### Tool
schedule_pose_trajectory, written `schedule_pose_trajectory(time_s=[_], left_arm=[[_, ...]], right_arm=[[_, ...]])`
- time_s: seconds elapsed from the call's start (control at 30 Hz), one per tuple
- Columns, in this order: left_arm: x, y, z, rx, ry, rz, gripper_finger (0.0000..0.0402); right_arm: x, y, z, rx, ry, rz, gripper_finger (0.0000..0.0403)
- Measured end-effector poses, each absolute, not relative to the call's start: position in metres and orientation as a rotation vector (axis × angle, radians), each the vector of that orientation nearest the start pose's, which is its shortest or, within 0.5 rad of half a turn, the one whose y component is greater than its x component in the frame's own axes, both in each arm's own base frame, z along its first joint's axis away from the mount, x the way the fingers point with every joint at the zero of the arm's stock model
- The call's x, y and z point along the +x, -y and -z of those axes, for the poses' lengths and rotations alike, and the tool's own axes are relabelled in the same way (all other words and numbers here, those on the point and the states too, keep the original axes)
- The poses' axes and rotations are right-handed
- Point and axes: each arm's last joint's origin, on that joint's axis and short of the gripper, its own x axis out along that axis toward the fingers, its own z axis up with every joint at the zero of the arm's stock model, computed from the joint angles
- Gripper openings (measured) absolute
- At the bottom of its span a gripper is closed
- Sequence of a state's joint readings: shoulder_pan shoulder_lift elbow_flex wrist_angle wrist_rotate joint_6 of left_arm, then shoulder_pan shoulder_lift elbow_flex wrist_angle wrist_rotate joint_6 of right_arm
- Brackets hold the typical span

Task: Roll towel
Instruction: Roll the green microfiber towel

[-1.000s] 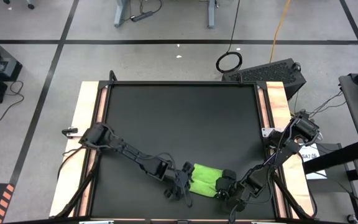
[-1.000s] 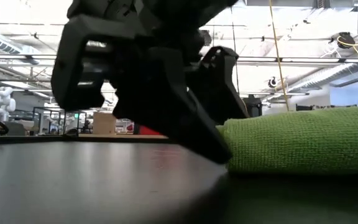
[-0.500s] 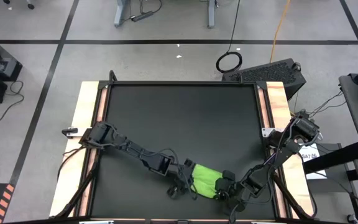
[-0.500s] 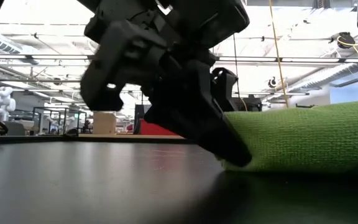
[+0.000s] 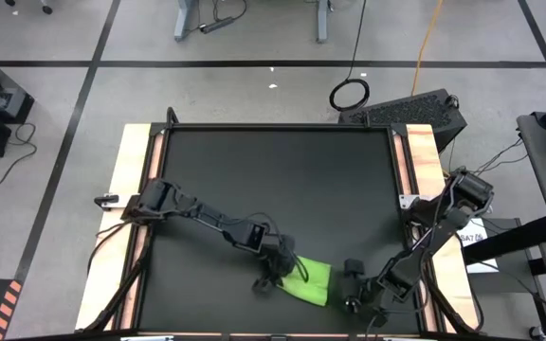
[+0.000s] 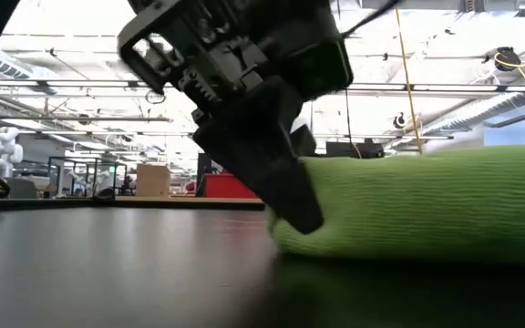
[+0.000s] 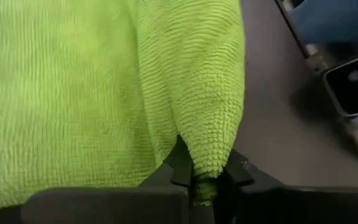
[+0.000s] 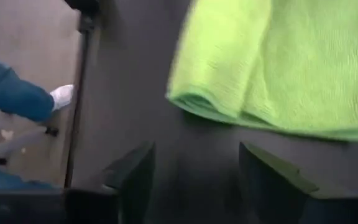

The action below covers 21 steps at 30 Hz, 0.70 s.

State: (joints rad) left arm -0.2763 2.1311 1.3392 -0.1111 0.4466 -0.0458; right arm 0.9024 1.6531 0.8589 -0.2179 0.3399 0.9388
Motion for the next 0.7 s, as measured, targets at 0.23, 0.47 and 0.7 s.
schedule_pose_trajectory(time_s=[0.23,0.47,0.7], left_arm=[[0.418,0.106,-0.122,-0.419,-1.028,0.597,0.0028],[0.421,0.088,-0.122,-0.639,-1.086,0.538,0.0028],[0.424,0.073,-0.119,-0.789,-1.127,0.457,0.0028]], right_arm=[[0.204,-0.243,-0.168,0.048,-0.789,-0.109,0.0234],[0.214,-0.245,-0.167,-0.136,-0.731,-0.082,0.0226],[0.222,-0.242,-0.15,-0.169,-0.762,-0.04,0.0226]])
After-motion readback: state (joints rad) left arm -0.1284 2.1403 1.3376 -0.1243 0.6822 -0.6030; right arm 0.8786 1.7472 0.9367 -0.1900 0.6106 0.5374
